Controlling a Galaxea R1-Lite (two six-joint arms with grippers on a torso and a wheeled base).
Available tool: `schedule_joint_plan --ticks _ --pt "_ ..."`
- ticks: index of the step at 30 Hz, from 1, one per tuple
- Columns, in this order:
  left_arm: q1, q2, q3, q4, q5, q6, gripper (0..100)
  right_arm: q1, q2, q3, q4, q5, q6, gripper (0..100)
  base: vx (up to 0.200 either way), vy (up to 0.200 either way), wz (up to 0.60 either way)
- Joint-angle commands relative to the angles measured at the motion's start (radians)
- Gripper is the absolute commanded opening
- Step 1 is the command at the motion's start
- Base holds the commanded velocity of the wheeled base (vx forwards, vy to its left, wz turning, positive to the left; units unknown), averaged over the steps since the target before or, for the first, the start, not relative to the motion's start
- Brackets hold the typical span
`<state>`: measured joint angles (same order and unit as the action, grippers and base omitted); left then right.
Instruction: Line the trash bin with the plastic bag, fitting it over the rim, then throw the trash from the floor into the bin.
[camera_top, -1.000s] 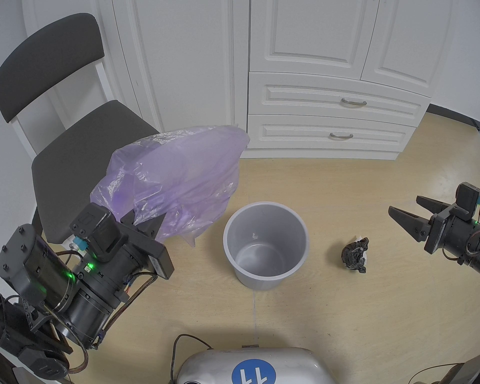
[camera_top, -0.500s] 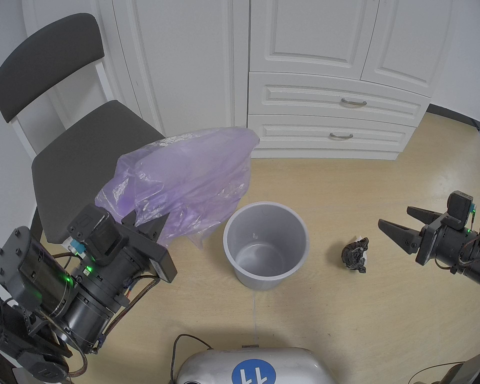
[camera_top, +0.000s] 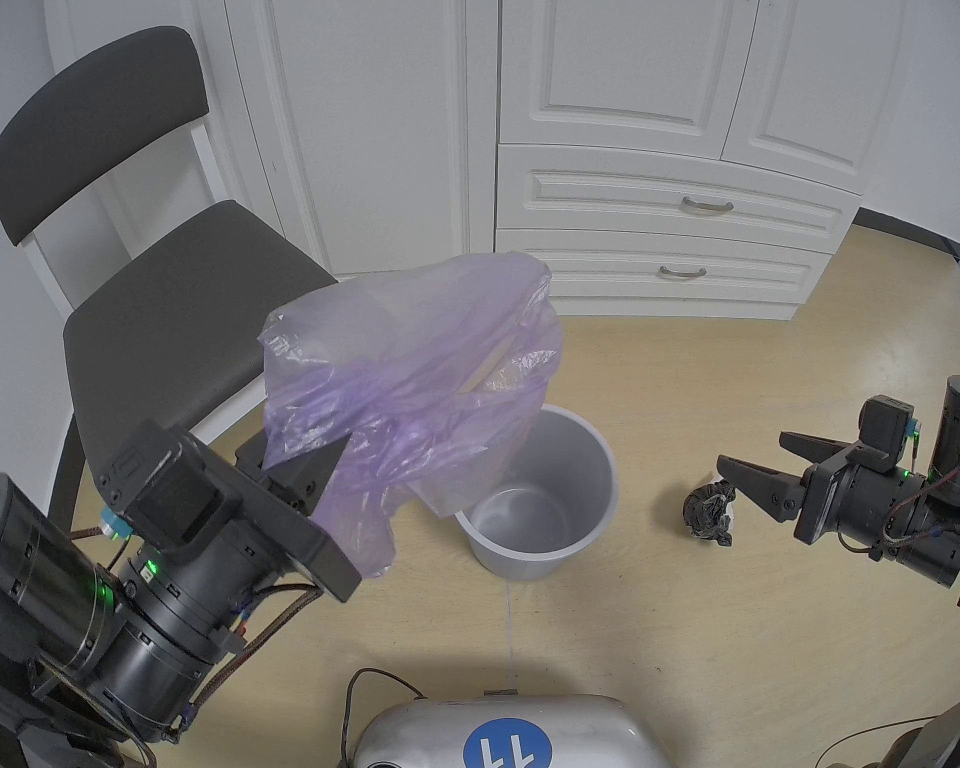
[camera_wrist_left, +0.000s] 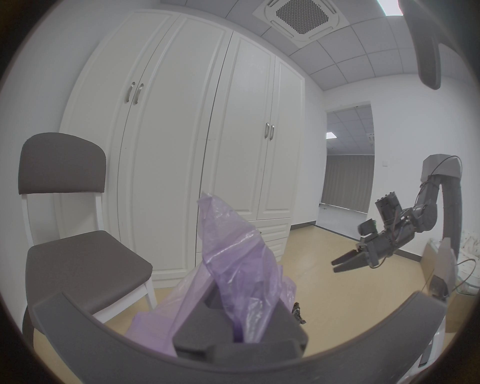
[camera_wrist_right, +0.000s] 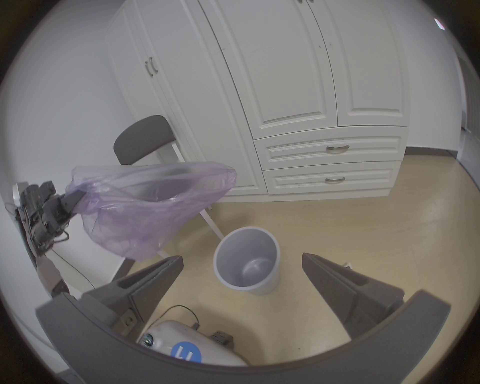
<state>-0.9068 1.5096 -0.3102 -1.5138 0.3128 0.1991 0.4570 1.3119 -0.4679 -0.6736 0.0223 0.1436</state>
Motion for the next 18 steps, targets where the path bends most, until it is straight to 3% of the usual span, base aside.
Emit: schedule_joint_plan --ticks 1,4,12,18 --pt "-0.03 -0.017 0.02 -0.005 -0.015 -0.003 0 0.012 0.018 -0.008 -0.029 -0.001 0.03 100 0.0 0.0 0.0" --pt "-0.037 -0.019 0.045 -0.017 -0.072 -0.023 0 0.005 0.027 -0.021 -0.038 -0.002 0.053 100 0.0 0.0 0.0" --pt "-0.029 -0.086 0.128 -0.017 -0.342 -0.17 0 -0.003 0.072 -0.035 -0.02 -0.001 0.083 100 0.0 0.0 0.0" --pt "-0.024 -0.144 0.166 -0.016 -0.446 -0.216 0 -0.004 0.079 -0.035 -0.02 0.001 0.083 100 0.0 0.0 0.0"
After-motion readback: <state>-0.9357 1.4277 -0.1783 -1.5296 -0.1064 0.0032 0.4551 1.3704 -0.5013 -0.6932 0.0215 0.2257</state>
